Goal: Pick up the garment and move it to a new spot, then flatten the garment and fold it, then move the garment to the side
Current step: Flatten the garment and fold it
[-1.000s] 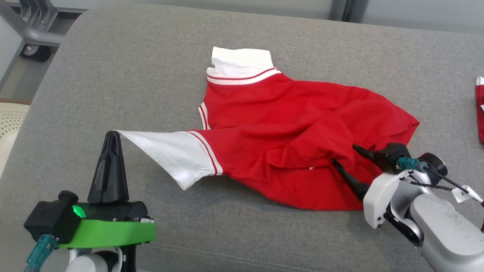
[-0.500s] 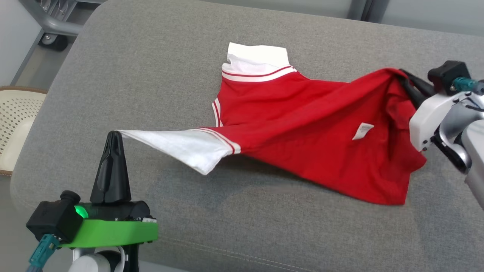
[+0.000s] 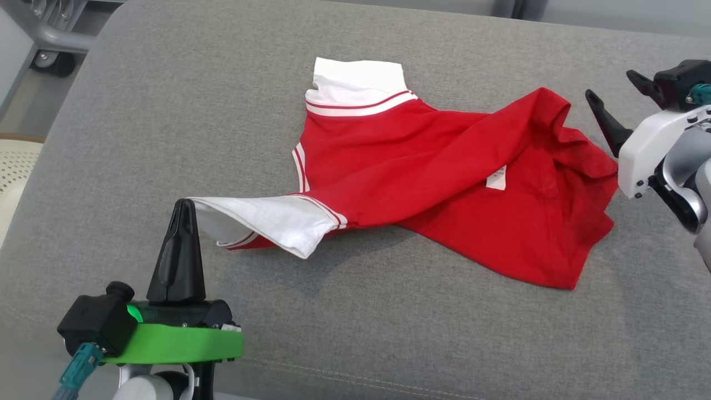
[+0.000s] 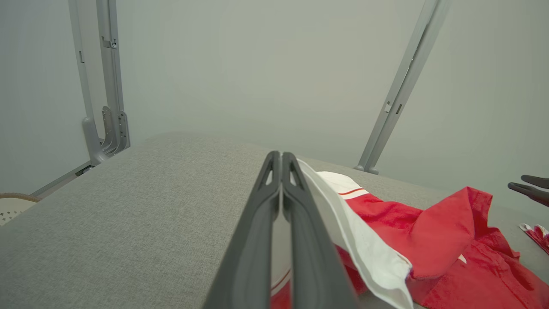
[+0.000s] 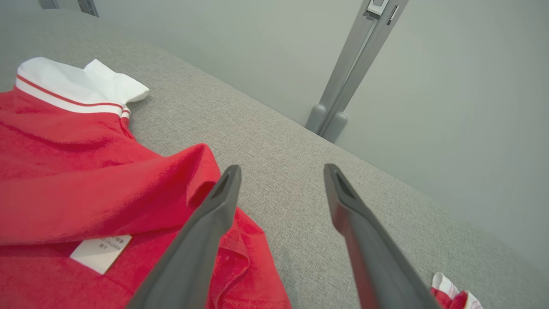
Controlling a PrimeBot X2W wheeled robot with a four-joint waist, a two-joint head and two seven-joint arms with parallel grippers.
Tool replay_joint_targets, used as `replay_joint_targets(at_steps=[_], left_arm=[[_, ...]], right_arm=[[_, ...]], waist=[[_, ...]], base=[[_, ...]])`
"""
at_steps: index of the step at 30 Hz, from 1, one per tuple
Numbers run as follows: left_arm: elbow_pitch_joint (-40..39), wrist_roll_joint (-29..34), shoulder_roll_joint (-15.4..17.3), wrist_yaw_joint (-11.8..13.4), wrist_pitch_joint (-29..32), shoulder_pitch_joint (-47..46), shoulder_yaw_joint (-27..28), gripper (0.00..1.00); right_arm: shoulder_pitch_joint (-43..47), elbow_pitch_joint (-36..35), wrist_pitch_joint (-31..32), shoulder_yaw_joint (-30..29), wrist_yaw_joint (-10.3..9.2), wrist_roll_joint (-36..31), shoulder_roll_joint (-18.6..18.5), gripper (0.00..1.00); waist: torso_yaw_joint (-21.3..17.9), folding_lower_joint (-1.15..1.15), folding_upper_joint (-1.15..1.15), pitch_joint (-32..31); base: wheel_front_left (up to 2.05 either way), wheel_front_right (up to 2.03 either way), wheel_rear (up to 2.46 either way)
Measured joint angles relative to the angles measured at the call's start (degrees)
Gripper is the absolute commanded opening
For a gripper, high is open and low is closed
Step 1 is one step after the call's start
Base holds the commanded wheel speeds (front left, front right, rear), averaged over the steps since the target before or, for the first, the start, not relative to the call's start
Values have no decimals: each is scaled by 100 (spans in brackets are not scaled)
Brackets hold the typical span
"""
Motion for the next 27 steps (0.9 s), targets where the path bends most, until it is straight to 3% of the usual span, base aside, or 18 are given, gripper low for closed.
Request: replay_joint_targets(at_steps=[4,13,27], left_arm=[[-3,1,0,0,0,0,38,0],[-7,3,0,0,0,-1,88,0],[56,27,-11,0,0,-17,62,0]], right_arm=[[4,-34,-149,-3,0,254,0,100],[605,-558,-368,947,0,603,330,100],[1163,-641,-631,1271,0,818,253,100]], waist=[[-145,0,0,27],[-522,0,0,136],[-674,0,0,307]], base=[[0,0,0],[0,0,0],[0,0,0]])
